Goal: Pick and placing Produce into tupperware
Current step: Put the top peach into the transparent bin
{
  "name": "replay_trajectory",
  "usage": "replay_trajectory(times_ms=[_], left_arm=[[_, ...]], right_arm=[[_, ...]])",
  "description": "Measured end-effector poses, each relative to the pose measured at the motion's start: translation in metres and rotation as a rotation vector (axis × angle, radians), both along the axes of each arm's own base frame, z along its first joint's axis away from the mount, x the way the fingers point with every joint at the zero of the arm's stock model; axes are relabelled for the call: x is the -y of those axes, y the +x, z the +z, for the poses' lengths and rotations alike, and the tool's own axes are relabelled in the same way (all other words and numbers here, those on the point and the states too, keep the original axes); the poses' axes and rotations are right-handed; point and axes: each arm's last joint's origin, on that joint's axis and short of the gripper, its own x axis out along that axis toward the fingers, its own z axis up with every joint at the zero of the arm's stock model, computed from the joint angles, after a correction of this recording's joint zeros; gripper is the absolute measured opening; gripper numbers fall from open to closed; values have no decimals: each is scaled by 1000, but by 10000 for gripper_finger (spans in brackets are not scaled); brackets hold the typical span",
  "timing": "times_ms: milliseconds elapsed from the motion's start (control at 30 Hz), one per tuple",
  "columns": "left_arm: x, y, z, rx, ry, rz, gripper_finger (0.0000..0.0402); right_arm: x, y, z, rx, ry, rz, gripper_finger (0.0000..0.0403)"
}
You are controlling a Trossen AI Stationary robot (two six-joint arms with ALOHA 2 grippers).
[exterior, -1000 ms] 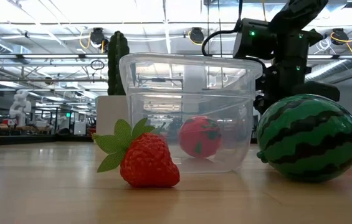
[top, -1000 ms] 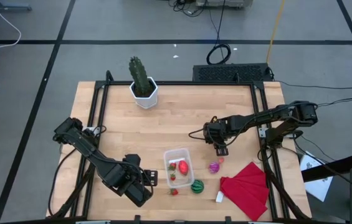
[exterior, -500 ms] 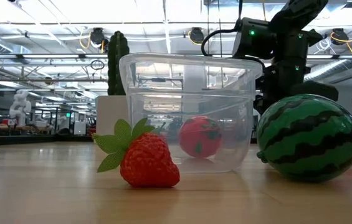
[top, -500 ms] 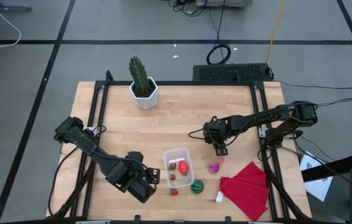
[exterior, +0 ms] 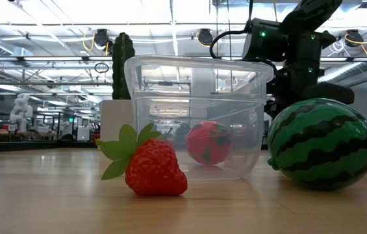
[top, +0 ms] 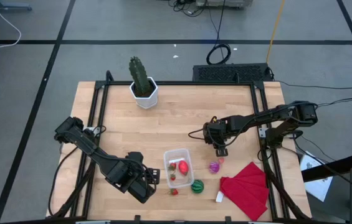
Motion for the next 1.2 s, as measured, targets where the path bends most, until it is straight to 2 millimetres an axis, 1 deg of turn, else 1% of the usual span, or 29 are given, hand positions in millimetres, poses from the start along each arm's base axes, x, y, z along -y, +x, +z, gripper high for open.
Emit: replay_trajectory(times_ms=[200,400,500,833,1033,1200], left_arm=[[0,0,0,0,0,0,257],[0,0,0,0,0,-1,257],[0,0,0,0,0,-2,257],[-1,-1,0,-11,8,-2,257],[-4,-7,0,-67,46,4,258],[-7,-13,0,-135,65,17,257]], right_arm=[[0,0,0,0,2,-9,126],[0,0,0,0,1,-8,94],[0,0,0,0,1,-9,84],[0,1,2,0,1,-7,83],[0,13,22,26,-3,10,83],[-6,25,49,49,-5,42,83]])
